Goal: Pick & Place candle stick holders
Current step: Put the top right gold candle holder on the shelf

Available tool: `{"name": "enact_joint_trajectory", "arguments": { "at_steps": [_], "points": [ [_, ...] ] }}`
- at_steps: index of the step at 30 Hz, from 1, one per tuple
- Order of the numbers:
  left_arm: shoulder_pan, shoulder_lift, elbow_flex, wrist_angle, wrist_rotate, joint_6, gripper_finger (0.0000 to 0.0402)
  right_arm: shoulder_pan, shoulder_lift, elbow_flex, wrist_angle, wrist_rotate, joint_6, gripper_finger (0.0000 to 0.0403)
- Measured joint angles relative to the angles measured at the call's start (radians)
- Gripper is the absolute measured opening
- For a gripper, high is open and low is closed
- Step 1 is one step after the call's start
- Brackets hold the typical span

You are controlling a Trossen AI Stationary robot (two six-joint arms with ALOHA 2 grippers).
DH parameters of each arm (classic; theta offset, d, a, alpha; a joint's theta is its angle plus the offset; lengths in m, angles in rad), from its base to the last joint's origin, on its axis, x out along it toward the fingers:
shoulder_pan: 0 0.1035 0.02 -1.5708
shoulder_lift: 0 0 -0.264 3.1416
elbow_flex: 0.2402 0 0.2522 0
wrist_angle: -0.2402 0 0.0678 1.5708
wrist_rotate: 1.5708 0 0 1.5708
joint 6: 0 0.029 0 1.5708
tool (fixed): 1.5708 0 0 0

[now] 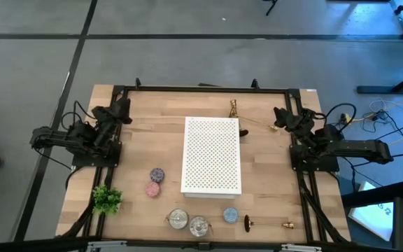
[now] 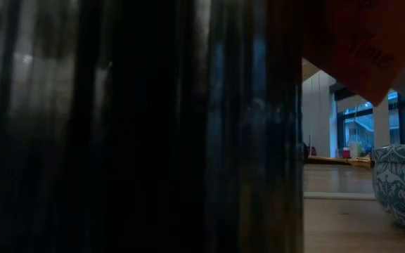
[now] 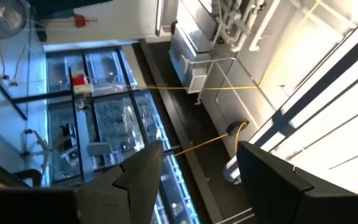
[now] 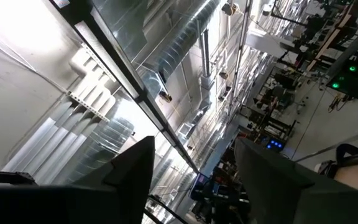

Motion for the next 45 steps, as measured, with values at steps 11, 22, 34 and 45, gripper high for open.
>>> {"name": "enact_joint_trajectory", "arguments": {
  "at_steps": [11, 22, 34, 45],
  "points": [
    [0.000, 0.249, 0.365, -0.042, 0.366, 0.210, 0.0203, 0.000, 0.000, 0.000, -0.004, 0.028, -0.009, 0.0232],
    [0.035, 0.564, 0.870, -0.836, 0.564, 0.341, 0.0203, 0.002, 0.003, 0.038, 0.035, -0.056, -0.202, 0.0232],
    [0.186, 0.565, 0.931, -0.964, 0.608, 0.331, 0.0203, 0.029, 0.213, 0.751, -0.783, -0.232, -0.582, 0.0232],
    [0.258, 0.609, 0.931, -0.980, 0.692, 0.274, 0.0203, 0.024, 0.615, 1.177, -1.654, -0.024, -0.462, 0.0232]
  ]
}}
